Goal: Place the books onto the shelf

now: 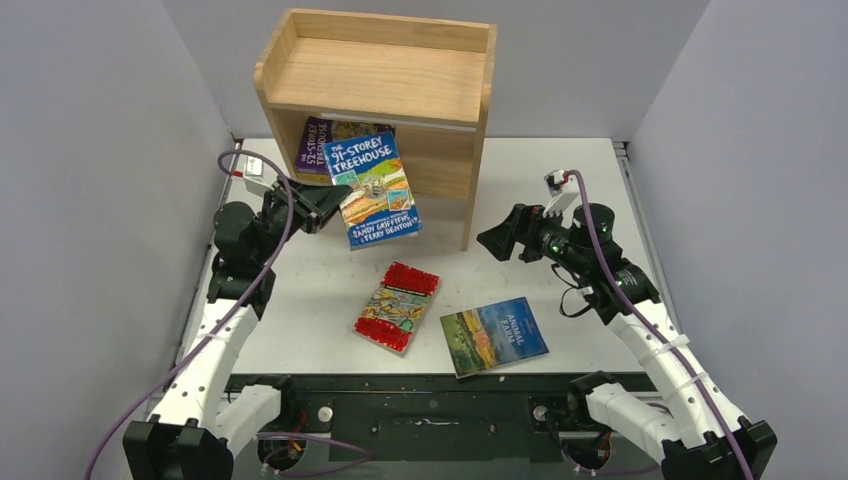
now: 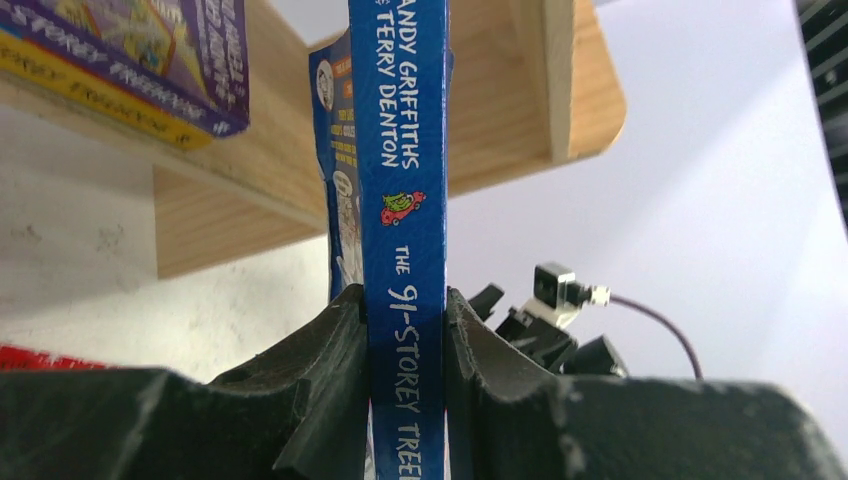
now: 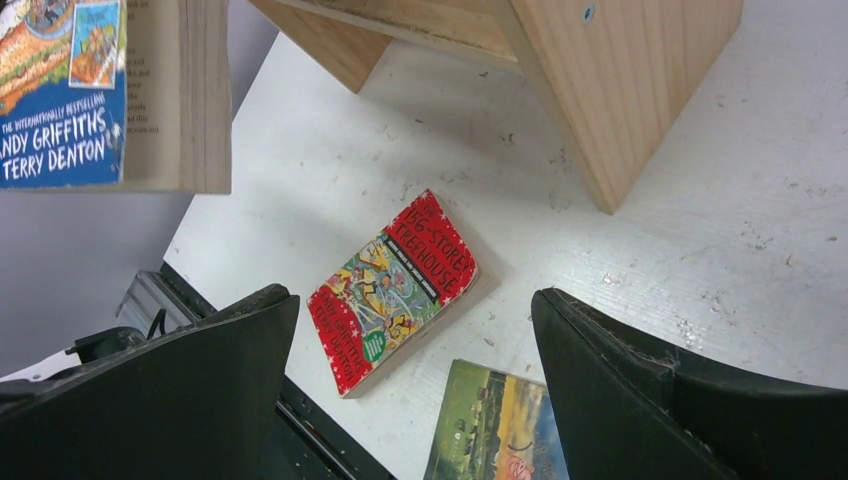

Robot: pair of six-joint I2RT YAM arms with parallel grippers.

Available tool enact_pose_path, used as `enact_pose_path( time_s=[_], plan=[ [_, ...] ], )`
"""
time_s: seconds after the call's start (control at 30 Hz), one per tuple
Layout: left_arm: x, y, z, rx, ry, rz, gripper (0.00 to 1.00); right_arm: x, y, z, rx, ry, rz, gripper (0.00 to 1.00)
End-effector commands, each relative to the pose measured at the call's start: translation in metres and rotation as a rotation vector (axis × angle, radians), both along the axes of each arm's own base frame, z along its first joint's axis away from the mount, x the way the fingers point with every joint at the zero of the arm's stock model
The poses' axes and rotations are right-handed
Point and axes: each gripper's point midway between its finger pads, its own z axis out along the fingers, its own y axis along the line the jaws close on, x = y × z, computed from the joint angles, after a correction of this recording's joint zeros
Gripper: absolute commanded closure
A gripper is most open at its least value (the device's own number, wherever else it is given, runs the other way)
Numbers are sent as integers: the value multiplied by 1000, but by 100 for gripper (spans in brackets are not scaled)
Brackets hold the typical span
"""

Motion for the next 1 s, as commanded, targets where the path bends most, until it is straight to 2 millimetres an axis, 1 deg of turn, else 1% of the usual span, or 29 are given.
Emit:
enact_pose_path(
  time_s=[0.0, 0.23, 0.37, 0.5, 0.57, 0.63, 0.7, 0.77, 0.83, 0.97],
  plan=[
    [8, 14, 75, -161, -210, 94, 100, 8, -4, 27, 2, -81, -21, 10],
    [31, 22, 80, -221, -222, 164, 100, 6, -2, 26, 18, -76, -19, 10],
    [40, 25, 83, -240, -232, 216, 100, 6, -2, 24, 22, -68, -17, 10],
    [41, 29, 90, -317, -278, 298, 100, 5, -1, 23, 26, -64, -14, 10],
    [42, 31, 94, -319, -290, 340, 100, 4, -1, 23, 30, -63, -12, 10],
    [46, 30, 93, -296, -262, 368, 100, 4, -1, 23, 32, -60, -12, 10],
    [48, 33, 96, -296, -261, 412, 100, 3, 0, 23, 34, -59, -10, 10],
    [50, 39, 96, -335, -254, 469, 100, 2, 0, 21, 36, -55, -9, 10],
    [51, 41, 96, -369, -260, 518, 100, 2, 0, 20, 41, -51, -8, 10],
    [57, 41, 97, -405, -261, 569, 100, 1, 2, 19, 49, -44, -3, 10]
  ],
)
